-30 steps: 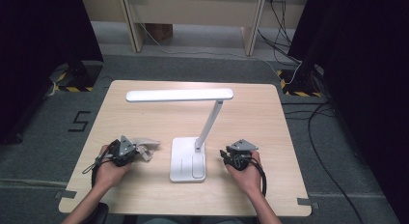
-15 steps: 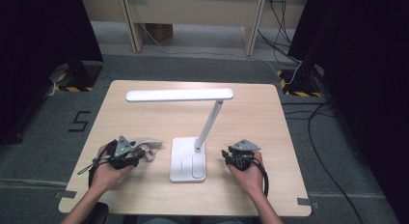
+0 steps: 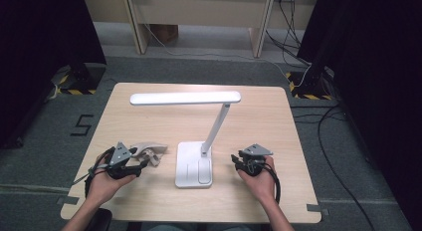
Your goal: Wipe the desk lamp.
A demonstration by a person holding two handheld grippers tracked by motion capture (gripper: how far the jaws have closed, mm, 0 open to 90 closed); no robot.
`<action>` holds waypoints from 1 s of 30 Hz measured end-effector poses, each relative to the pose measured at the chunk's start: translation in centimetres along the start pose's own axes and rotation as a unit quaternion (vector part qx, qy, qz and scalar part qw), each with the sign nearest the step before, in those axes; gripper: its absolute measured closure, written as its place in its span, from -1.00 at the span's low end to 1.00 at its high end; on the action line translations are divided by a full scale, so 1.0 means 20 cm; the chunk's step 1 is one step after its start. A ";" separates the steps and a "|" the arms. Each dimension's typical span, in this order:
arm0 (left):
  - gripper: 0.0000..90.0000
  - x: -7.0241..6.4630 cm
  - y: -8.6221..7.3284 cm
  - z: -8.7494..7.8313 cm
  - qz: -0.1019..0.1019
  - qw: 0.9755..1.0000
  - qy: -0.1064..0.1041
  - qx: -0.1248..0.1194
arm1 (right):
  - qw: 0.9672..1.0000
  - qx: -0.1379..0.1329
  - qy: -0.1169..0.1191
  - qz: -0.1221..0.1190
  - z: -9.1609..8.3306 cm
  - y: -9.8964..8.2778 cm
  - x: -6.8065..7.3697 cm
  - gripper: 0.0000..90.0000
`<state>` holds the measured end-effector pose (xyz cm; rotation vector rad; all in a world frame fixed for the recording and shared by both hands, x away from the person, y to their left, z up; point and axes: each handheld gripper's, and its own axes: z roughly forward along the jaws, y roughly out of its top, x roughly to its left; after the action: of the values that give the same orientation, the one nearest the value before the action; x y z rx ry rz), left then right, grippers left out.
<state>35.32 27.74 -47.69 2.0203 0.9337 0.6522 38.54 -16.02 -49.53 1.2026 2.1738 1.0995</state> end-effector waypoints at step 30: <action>-0.20 0.13 -0.20 -0.06 -0.080 0.996 0.047 0.015 | 0.999 -0.016 -0.034 0.039 -0.26 -0.17 -0.14 0.36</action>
<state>34.51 32.05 -49.95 1.9301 1.1542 0.6524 34.94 -21.74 -49.19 1.3022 2.0668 1.1045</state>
